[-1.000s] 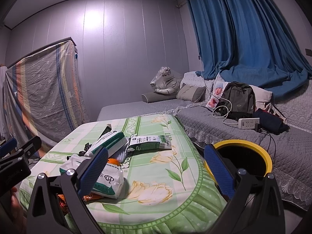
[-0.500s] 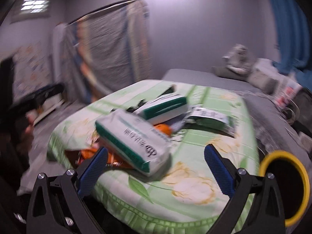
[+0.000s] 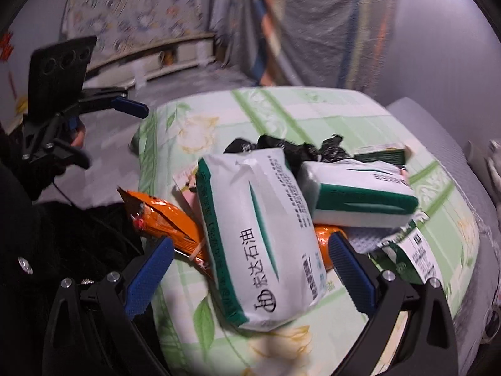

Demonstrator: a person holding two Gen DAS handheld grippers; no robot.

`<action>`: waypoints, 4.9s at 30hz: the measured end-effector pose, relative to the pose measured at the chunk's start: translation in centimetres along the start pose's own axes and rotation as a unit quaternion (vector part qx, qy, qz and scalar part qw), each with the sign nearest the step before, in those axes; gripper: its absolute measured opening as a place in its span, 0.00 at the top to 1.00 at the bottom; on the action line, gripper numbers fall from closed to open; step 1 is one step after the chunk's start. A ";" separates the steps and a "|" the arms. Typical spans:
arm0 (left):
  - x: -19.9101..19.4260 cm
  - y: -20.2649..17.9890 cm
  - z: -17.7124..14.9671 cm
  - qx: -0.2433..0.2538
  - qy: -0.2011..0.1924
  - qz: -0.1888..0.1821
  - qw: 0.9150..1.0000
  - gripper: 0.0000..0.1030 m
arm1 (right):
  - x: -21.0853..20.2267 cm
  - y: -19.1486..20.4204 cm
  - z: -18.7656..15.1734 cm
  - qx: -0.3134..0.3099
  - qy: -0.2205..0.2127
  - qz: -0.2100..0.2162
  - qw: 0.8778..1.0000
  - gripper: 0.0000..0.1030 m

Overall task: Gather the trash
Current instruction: 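Grasp the white-green tissue pack with the right tool while the left tool approaches the orange snack bag, then lift the tissue pack with the right tool while the left tool grasps the orange snack bag, then carry both items over the yellow bin and open both tools to drop them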

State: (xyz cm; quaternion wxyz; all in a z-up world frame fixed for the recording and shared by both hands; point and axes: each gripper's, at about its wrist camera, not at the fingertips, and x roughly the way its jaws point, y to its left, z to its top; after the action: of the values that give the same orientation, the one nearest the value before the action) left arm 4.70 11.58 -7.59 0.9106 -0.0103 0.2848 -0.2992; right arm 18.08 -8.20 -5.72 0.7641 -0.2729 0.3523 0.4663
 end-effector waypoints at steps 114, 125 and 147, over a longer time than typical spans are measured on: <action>27.3 -22.9 16.9 0.186 -0.052 -0.128 0.973 0.67 | -27.5 -6.7 -31.8 0.555 -0.300 -0.391 0.670 0.62; 35.7 -27.0 16.1 0.167 0.006 -0.145 0.975 0.67 | -23.4 -10.3 -38.0 0.618 -0.255 -0.395 0.630 0.62; 40.4 -28.0 14.9 0.094 0.051 -0.134 0.985 0.24 | -22.5 -12.1 -42.0 0.679 -0.216 -0.410 0.570 0.37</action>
State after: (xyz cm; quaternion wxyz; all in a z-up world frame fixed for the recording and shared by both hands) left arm 24.00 -35.93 -10.50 0.8437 0.0529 0.2973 -0.4439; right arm 10.00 -56.22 -12.11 0.8878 0.3198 0.2405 -0.2276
